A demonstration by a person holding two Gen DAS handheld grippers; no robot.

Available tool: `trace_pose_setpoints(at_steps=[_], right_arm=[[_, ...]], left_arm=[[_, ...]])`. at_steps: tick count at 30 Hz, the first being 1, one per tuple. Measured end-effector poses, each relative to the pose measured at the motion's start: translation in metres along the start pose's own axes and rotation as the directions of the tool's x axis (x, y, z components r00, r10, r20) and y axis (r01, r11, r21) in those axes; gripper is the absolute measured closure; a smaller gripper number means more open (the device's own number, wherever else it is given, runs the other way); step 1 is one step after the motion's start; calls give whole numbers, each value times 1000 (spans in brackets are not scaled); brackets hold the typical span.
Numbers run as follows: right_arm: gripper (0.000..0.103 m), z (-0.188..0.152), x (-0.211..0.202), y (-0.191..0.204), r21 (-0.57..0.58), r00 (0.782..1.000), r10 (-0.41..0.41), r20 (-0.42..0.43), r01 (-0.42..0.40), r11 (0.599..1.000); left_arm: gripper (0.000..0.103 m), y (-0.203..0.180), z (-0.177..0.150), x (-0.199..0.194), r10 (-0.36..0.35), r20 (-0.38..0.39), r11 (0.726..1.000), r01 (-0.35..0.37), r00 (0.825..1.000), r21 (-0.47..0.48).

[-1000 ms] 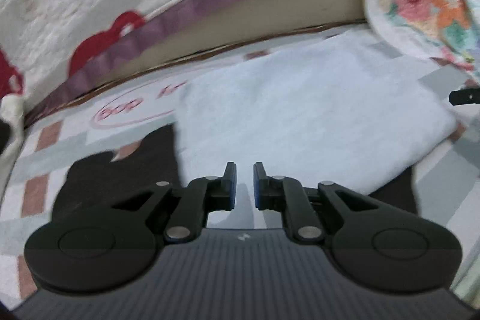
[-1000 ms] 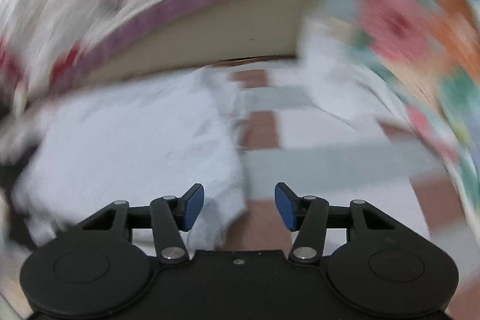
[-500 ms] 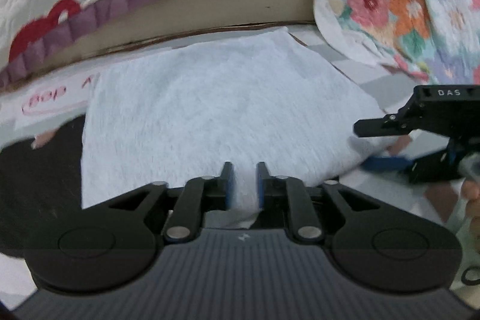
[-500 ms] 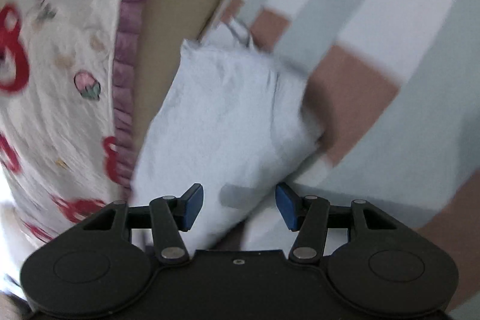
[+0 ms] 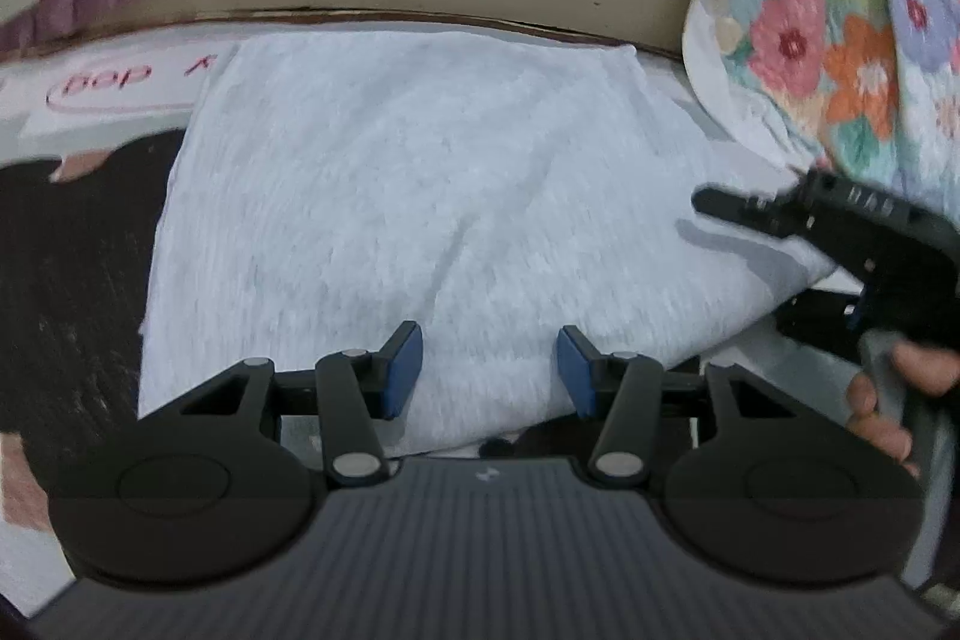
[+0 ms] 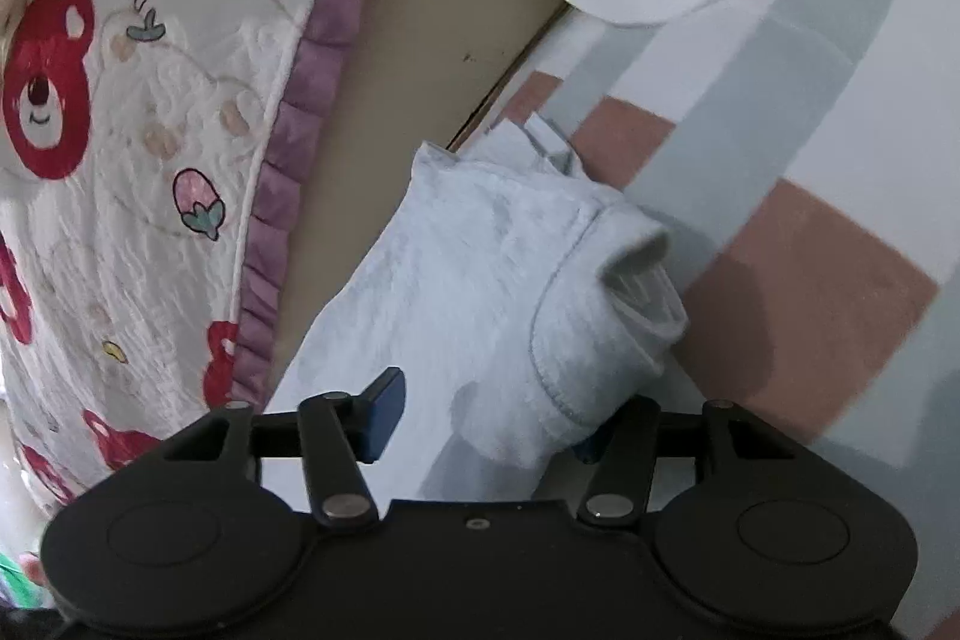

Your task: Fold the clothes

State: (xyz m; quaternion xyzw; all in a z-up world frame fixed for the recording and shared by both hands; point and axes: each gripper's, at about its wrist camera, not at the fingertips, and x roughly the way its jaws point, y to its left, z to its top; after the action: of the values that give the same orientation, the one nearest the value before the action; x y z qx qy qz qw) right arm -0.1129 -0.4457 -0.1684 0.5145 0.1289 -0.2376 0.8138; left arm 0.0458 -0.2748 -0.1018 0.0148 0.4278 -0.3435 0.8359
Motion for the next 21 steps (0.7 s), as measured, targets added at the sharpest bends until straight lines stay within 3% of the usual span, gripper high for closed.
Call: trace_pose_setpoints(at_steps=[1, 3, 6, 8, 12, 15, 17, 18, 19, 21], right_arm=[[88, 2, 0, 0, 1, 999, -32, 8, 32, 999], [90, 7, -5, -2, -8, 999, -31, 8, 31, 999], [90, 10, -13, 30, -242, 999, -37, 23, 41, 969], [90, 8, -15, 62, -446, 999, -25, 35, 38, 894], [90, 16, -10, 122, -607, 999, 22, -40, -42, 793], [90, 6, 2, 171, -751, 994, 14, -111, -93, 654], [90, -27, 12, 202, -904, 996, -39, -86, -62, 422], [90, -43, 18, 213, -944, 994, -62, -89, -65, 323], [90, -57, 24, 220, -962, 990, -85, -116, -91, 256], [90, -78, 35, 226, -964, 975, -121, -184, -155, 218]], left_arm=[[54, 0, 2, 1, -4, -14, 1000, 4, 1000, 9], [54, -2, 9, 2, 14, -65, 999, -12, 998, 35], [54, -8, 20, 2, 94, -140, 994, -86, 986, 61], [54, -5, 26, -4, 96, -161, 994, -88, 982, 60], [54, 19, 43, -36, 59, -115, 996, -51, 992, 73], [54, 46, 54, -62, 75, -59, 996, -72, 995, 52], [54, 67, 57, -76, 100, -27, 995, -100, 995, 17], [54, 78, 56, -83, 97, -7, 995, -97, 995, -6], [54, 90, 52, -85, 70, 4, 997, -69, 998, -45], [57, 111, 46, -86, 26, -9, 991, -27, 1000, -131]])
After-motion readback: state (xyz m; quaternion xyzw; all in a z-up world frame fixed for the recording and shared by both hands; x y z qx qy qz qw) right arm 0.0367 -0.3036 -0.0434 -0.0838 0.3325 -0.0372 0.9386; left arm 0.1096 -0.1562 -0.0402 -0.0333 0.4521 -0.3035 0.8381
